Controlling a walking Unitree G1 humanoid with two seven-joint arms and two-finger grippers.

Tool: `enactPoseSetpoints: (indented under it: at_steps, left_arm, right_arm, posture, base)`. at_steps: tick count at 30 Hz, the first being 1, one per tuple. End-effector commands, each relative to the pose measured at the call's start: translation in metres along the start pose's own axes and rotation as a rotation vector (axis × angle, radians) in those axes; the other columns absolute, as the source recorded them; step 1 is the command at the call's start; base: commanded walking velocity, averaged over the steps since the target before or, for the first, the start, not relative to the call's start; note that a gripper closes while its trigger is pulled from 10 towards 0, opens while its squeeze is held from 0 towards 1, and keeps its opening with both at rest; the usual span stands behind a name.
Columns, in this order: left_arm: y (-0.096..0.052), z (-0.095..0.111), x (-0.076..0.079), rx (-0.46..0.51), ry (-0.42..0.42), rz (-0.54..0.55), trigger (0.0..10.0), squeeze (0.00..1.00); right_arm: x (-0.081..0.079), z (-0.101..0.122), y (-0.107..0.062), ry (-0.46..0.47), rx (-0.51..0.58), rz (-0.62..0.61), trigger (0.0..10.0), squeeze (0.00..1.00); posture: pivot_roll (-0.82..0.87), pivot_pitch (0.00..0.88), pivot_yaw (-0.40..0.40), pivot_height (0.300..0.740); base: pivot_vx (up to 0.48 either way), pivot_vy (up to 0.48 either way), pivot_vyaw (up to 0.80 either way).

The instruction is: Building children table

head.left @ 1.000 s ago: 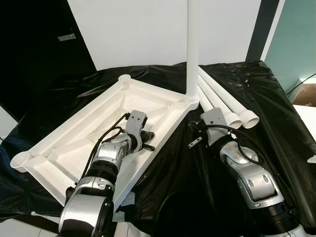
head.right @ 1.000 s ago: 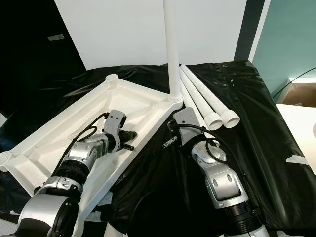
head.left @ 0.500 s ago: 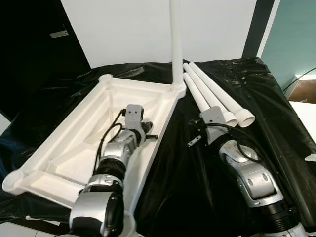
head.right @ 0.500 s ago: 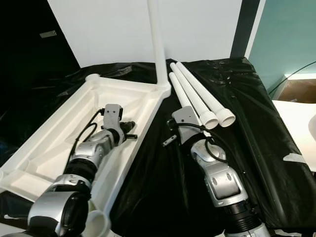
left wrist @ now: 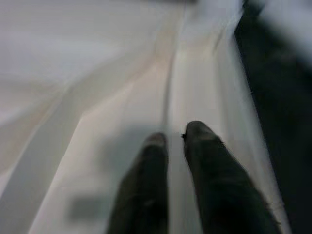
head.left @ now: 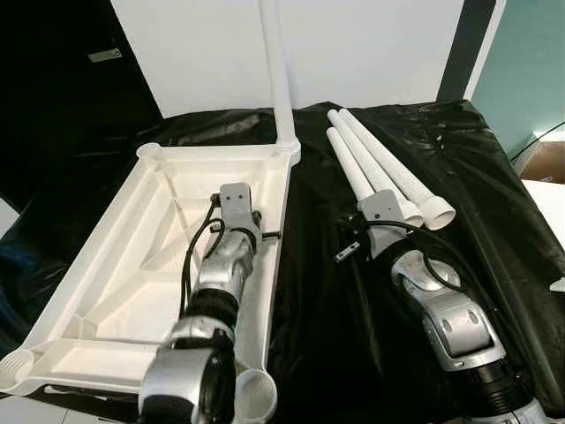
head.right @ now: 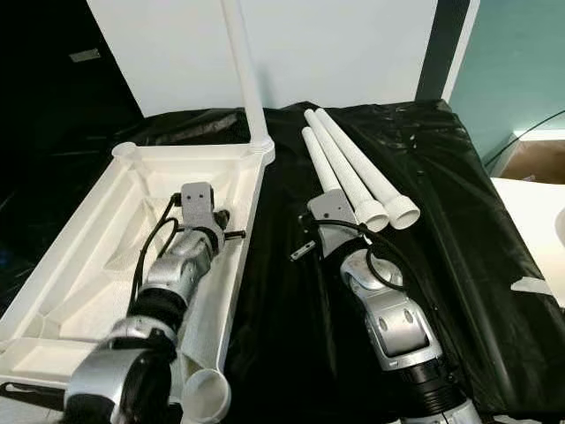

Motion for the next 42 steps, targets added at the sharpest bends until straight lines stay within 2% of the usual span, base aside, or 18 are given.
enactPoseSetpoints:
  at_steps: [1, 2, 5, 6, 8, 9, 11, 14, 20, 21, 22, 23, 24, 31, 32, 34, 35, 42]
  left_arm:
    - [-0.008, 0.008, 0.028, 0.001, -0.008, -0.377, 10.0, 1.0]
    - [-0.008, 0.008, 0.028, 0.001, -0.008, -0.377, 10.0, 1.0]
    - [-0.02, 0.004, 0.037, -0.054, -0.027, -0.523, 10.0, 1.0]
    - [-0.027, 0.004, 0.039, -0.084, -0.029, -0.591, 10.0, 0.18]
    - [-0.031, 0.003, 0.04, -0.103, -0.028, -0.633, 10.0, 0.18]
    - [-0.036, 0.004, 0.038, -0.118, -0.001, -0.665, 10.0, 0.0]
    - [-0.038, 0.003, 0.035, -0.125, 0.031, -0.682, 10.0, 0.0]
    - [-0.054, -0.006, 0.018, -0.204, 0.171, -0.773, 10.0, 0.0]
    - [-0.066, -0.015, -0.003, -0.299, 0.269, -0.777, 10.0, 0.0]
    - [-0.07, -0.016, -0.011, -0.34, 0.295, -0.77, 10.0, 0.21]
    - [-0.07, -0.016, -0.011, -0.34, 0.295, -0.77, 10.0, 0.21]
    - [-0.073, -0.017, -0.017, -0.374, 0.316, -0.77, 10.0, 0.56]
    - [-0.078, -0.017, -0.022, -0.408, 0.327, -0.771, 10.0, 1.0]
    - [-0.085, -0.014, -0.022, -0.44, 0.303, -0.787, 10.0, 1.0]
    - [-0.084, -0.017, -0.022, -0.441, 0.33, -0.769, 10.0, 0.53]
    - [-0.084, -0.017, -0.022, -0.441, 0.33, -0.769, 10.0, 0.53]
    - [-0.081, -0.02, -0.023, -0.441, 0.362, -0.74, 10.0, 0.0]
    - [-0.059, -0.006, -0.028, -0.333, 0.343, -0.618, 10.0, 0.0]
  right_arm:
    - [-0.003, 0.0, 0.002, 0.003, 0.006, 0.009, 10.0, 0.0]
    - [-0.003, 0.0, 0.002, 0.003, 0.006, 0.009, 10.0, 0.0]
    - [-0.003, 0.0, 0.002, 0.003, 0.005, 0.007, 10.0, 0.0]
    - [-0.002, 0.0, 0.001, 0.003, 0.004, 0.005, 10.0, 0.0]
    - [-0.002, 0.0, 0.001, 0.003, 0.003, 0.005, 10.0, 0.0]
    - [-0.002, -0.001, 0.001, 0.003, 0.002, 0.004, 10.0, 0.0]
    - [-0.002, -0.001, 0.001, 0.002, 0.001, 0.003, 10.0, 0.0]
    - [-0.003, -0.001, 0.001, 0.004, 0.0, 0.004, 10.0, 0.0]
    - [-0.004, -0.001, 0.001, 0.004, 0.001, 0.007, 10.0, 0.0]
    - [-0.004, -0.001, 0.001, 0.004, 0.001, 0.009, 10.0, 0.0]
    - [-0.004, -0.001, 0.001, 0.004, 0.001, 0.009, 10.0, 0.0]
    - [-0.004, -0.001, 0.001, 0.003, 0.001, 0.009, 10.0, 0.0]
    - [-0.003, -0.001, 0.001, 0.002, 0.002, 0.009, 10.0, 0.0]
    - [-0.001, -0.001, 0.001, -0.002, 0.001, 0.006, 10.0, 0.0]
    - [-0.001, -0.001, 0.001, -0.003, 0.001, 0.005, 10.0, 0.0]
    - [-0.001, -0.001, 0.001, -0.003, 0.001, 0.005, 10.0, 0.0]
    - [-0.001, -0.001, 0.001, -0.004, 0.001, 0.005, 10.0, 0.0]
    - [0.0, -0.001, 0.0, -0.008, -0.001, 0.005, 10.0, 0.0]
  posture:
    - [-0.02, 0.0, 0.089, 0.74]
    - [-0.02, 0.0, 0.089, 0.74]
    - [-0.02, 0.0, 0.089, 0.74]
    - [-0.02, 0.0, 0.089, 0.74]
    - [-0.02, 0.0, 0.089, 0.74]
    - [-0.02, 0.0, 0.089, 0.74]
    - [-0.02, 0.0, 0.089, 0.74]
    - [-0.02, 0.0, 0.088, 0.74]
    - [-0.02, 0.0, 0.088, 0.74]
    - [-0.01, 0.0, 0.084, 0.74]
    - [-0.01, 0.0, 0.084, 0.74]
    - [-0.01, 0.0, 0.084, 0.74]
    - [-0.01, 0.0, 0.084, 0.74]
    - [-0.02, 0.0, 0.085, 0.74]
    - [-0.02, 0.0, 0.086, 0.74]
    - [-0.02, 0.0, 0.086, 0.74]
    - [-0.02, 0.0, 0.086, 0.74]
    - [-0.02, 0.0, 0.079, 0.74]
  base:
    - [0.0, 0.0, 0.0]
    - [0.0, 0.0, 0.0]
    - [0.0, 0.0, 0.0]
    - [0.0, 0.0, 0.0]
    - [0.0, 0.0, 0.0]
    - [0.0, 0.0, 0.0]
    - [0.0, 0.0, 0.0]
    - [0.0, 0.0, 0.0]
    - [0.0, 0.0, 0.0]
    - [0.0, 0.0, 0.0]
    - [0.0, 0.0, 0.0]
    - [0.0, 0.0, 0.0]
    - [0.0, 0.0, 0.0]
    - [0.0, 0.0, 0.0]
    - [0.0, 0.0, 0.0]
    - [0.0, 0.0, 0.0]
    - [0.0, 0.0, 0.0]
    - [0.0, 0.0, 0.0]
Point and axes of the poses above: a point about 5 cm out from each wrist's last joint towards the gripper, its own y axis pointing out of the wrist towards the gripper, its own z axis along the axis of the wrist's last joint, x = y × z, the point moved 2 cm from there along y, pointing out of the wrist towards the gripper, and after that the axes turned 12 degrees about -y, right-handed, at the moved point
